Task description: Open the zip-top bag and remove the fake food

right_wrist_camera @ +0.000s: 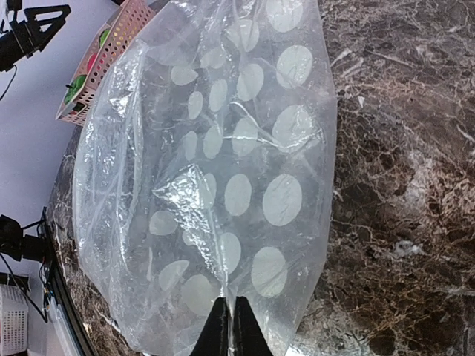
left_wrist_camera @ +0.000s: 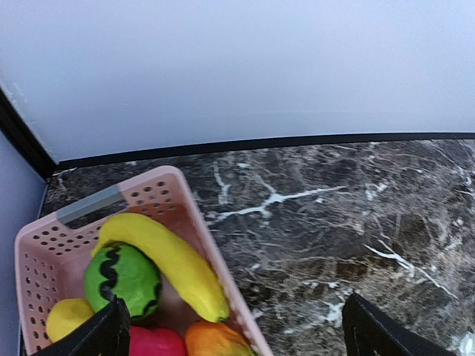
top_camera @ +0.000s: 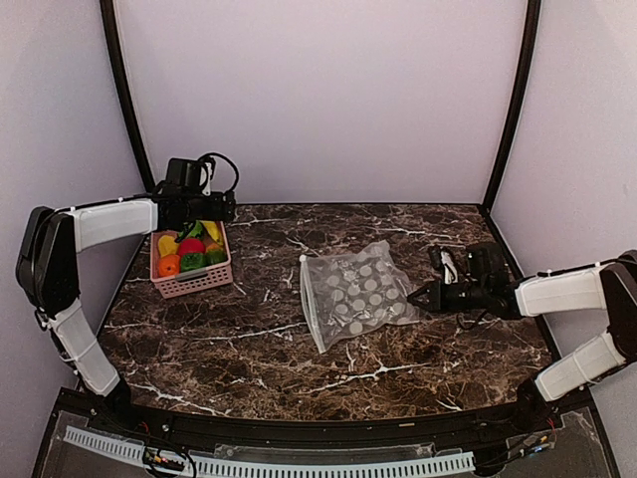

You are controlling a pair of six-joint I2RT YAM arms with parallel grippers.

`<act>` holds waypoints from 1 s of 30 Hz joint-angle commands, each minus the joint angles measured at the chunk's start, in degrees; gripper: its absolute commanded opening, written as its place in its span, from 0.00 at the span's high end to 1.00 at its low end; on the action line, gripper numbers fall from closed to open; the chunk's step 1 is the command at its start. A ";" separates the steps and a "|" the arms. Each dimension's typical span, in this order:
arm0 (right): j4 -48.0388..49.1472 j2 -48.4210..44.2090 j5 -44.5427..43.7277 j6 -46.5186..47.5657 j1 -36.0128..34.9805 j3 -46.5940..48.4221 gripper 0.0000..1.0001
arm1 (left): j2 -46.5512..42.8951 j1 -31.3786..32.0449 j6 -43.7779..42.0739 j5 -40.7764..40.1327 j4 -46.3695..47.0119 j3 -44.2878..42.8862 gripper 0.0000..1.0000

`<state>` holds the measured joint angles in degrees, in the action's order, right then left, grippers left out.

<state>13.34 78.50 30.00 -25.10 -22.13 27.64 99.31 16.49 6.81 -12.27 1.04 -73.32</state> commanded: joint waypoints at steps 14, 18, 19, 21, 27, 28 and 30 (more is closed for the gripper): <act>-11.05 -12.86 -0.83 4.61 0.33 2.74 0.19 | -8.70 19.83 3.05 13.79 -4.91 8.46 0.01; -12.15 -18.76 -0.08 5.45 0.35 1.87 0.02 | -11.11 22.45 6.08 10.70 -8.26 9.36 0.01; -12.20 -20.15 0.02 5.50 0.29 1.47 0.01 | -12.46 22.75 7.42 9.79 -9.74 9.93 0.01; -11.72 -22.99 0.34 5.48 0.25 0.46 0.01 | -15.64 22.87 9.66 8.59 -10.04 12.46 0.01; -8.00 -28.86 1.28 4.27 0.25 -4.50 0.01 | -27.91 22.86 14.49 3.68 -6.82 23.90 0.01; -7.27 -29.28 1.16 3.73 0.25 -5.27 0.01 | -29.43 22.88 15.33 1.93 -7.71 25.19 0.01; -6.25 -29.85 0.82 2.76 0.25 -6.62 0.01 | -30.69 22.88 17.12 -0.63 -9.31 26.48 0.01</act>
<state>4.03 49.82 30.61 -20.58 -22.04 23.94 72.03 39.48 19.05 -6.55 -5.52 -49.76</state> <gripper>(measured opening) 0.986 0.989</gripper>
